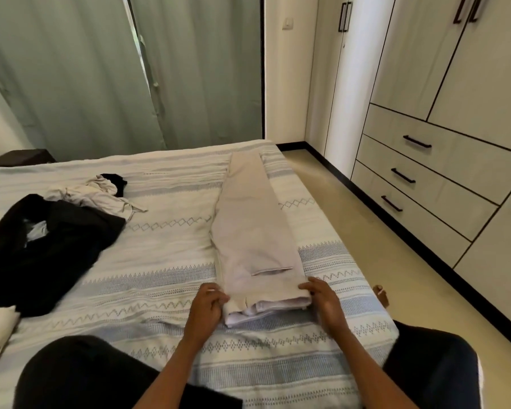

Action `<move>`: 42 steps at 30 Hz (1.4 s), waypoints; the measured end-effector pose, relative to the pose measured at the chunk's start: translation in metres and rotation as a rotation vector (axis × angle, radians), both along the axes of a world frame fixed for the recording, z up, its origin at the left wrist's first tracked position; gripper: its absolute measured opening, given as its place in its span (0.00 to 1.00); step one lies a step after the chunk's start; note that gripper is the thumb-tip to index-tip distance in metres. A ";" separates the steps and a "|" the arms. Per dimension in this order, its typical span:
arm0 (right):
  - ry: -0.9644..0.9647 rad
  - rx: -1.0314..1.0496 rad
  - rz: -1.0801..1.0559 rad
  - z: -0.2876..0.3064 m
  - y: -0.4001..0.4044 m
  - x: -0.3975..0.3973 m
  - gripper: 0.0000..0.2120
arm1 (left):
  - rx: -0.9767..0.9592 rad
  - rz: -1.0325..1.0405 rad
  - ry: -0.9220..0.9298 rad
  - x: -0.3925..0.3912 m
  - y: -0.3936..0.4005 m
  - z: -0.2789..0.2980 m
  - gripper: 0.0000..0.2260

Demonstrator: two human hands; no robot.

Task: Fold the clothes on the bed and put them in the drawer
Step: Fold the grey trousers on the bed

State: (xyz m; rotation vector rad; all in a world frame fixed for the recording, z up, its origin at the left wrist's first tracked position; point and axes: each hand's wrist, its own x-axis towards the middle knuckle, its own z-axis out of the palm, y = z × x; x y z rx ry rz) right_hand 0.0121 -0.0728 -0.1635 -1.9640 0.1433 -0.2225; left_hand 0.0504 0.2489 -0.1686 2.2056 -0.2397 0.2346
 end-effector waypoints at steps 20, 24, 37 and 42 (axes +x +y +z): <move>0.622 -0.310 0.283 0.031 -0.008 0.020 0.31 | 0.034 -0.325 0.805 -0.033 0.007 0.053 0.12; 0.967 -0.432 0.449 0.066 -0.011 0.025 0.19 | 0.032 -0.447 1.141 -0.023 0.019 0.078 0.14; 0.005 -0.679 0.315 0.055 0.095 0.081 0.22 | 0.108 0.123 0.370 0.095 0.028 0.072 0.16; 0.040 -0.793 0.384 0.024 0.125 0.097 0.40 | 0.085 0.121 0.489 0.119 0.022 0.060 0.15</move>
